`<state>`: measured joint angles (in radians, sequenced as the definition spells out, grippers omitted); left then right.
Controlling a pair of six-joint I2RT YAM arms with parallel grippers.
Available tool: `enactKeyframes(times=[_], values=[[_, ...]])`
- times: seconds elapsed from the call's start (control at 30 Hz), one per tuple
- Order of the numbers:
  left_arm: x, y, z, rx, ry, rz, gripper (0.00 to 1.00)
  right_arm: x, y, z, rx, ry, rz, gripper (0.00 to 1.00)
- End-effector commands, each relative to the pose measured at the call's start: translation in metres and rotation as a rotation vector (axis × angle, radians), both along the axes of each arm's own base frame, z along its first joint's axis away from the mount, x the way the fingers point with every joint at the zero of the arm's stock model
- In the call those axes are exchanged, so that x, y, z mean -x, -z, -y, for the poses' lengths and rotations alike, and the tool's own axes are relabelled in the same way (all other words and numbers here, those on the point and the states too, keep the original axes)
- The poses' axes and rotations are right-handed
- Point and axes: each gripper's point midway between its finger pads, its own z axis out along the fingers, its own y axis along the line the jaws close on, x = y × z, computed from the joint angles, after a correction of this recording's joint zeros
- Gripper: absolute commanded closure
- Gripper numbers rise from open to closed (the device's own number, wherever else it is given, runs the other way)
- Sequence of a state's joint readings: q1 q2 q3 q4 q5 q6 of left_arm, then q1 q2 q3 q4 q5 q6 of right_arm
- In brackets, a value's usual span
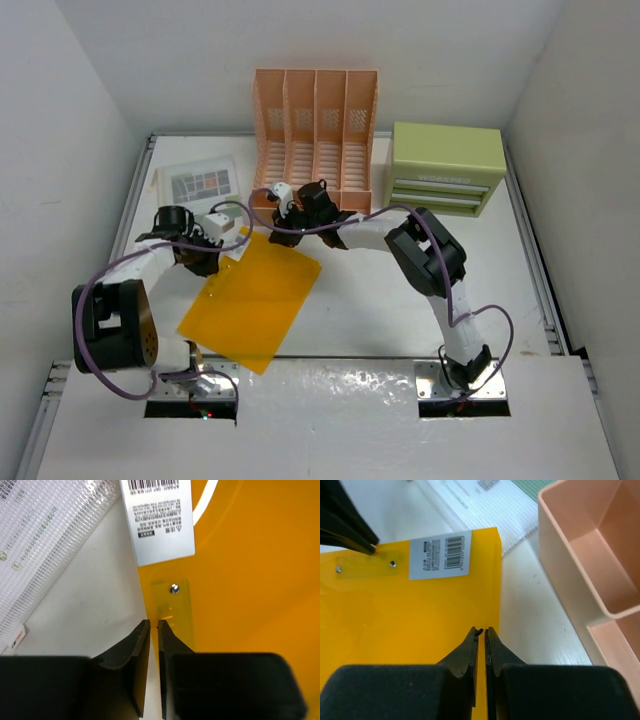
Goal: Organize the desk
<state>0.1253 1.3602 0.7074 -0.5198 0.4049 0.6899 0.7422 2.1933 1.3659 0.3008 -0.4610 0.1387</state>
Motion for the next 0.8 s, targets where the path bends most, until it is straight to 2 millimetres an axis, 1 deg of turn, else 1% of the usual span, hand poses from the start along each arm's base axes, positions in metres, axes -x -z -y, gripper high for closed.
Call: enactKeyframes(times=[0.0,0.03,0.1,0.13,0.17,0.23,0.3,0.33,0.4,0.43,0.47,0.6,0.63,0.7,0.77], values=[[-0.021,-0.012,0.006,0.044,-0.018,0.037,0.89,0.091,-0.001,-0.031,-0.045,-0.286,-0.209,0.96],[-0.024,-0.012,0.008,0.058,-0.015,0.034,0.82,0.098,-0.002,-0.032,-0.064,-0.314,-0.235,0.96],[-0.029,-0.016,0.01,0.07,-0.01,0.045,0.78,0.104,-0.005,-0.034,-0.088,-0.344,-0.256,0.96],[-0.034,-0.021,0.011,0.076,-0.005,0.061,0.73,0.108,-0.004,-0.032,-0.093,-0.36,-0.266,0.96],[-0.038,-0.025,0.011,0.076,0.0,0.075,0.71,0.111,-0.002,-0.031,-0.091,-0.362,-0.271,0.96],[-0.046,-0.04,0.014,0.086,0.034,0.126,0.69,0.116,-0.002,-0.029,-0.102,-0.376,-0.276,0.96],[-0.053,-0.052,0.016,0.092,0.066,0.173,0.64,0.121,-0.004,-0.029,-0.118,-0.39,-0.299,0.96],[-0.055,-0.056,0.018,0.1,0.084,0.188,0.56,0.123,-0.006,-0.031,-0.138,-0.401,-0.296,0.96],[-0.057,-0.06,0.021,0.114,0.102,0.184,0.49,0.13,-0.01,-0.033,-0.157,-0.424,-0.315,0.96],[-0.056,-0.058,0.025,0.132,0.12,0.172,0.46,0.132,-0.01,-0.034,-0.161,-0.431,-0.314,0.96],[-0.055,-0.057,0.026,0.14,0.124,0.161,0.44,0.134,-0.012,-0.034,-0.163,-0.435,-0.312,0.96],[-0.055,-0.053,0.029,0.171,0.119,0.125,0.42,0.142,-0.009,-0.035,-0.154,-0.452,-0.312,0.96],[-0.054,-0.054,0.032,0.187,0.126,0.123,0.38,0.143,-0.006,-0.034,-0.15,-0.453,-0.317,0.96],[-0.054,-0.056,0.035,0.205,0.135,0.125,0.34,0.145,-0.006,-0.034,-0.149,-0.456,-0.317,0.96],[-0.055,-0.056,0.035,0.203,0.131,0.126,0.33,0.146,-0.007,-0.034,-0.15,-0.46,-0.315,0.96]])
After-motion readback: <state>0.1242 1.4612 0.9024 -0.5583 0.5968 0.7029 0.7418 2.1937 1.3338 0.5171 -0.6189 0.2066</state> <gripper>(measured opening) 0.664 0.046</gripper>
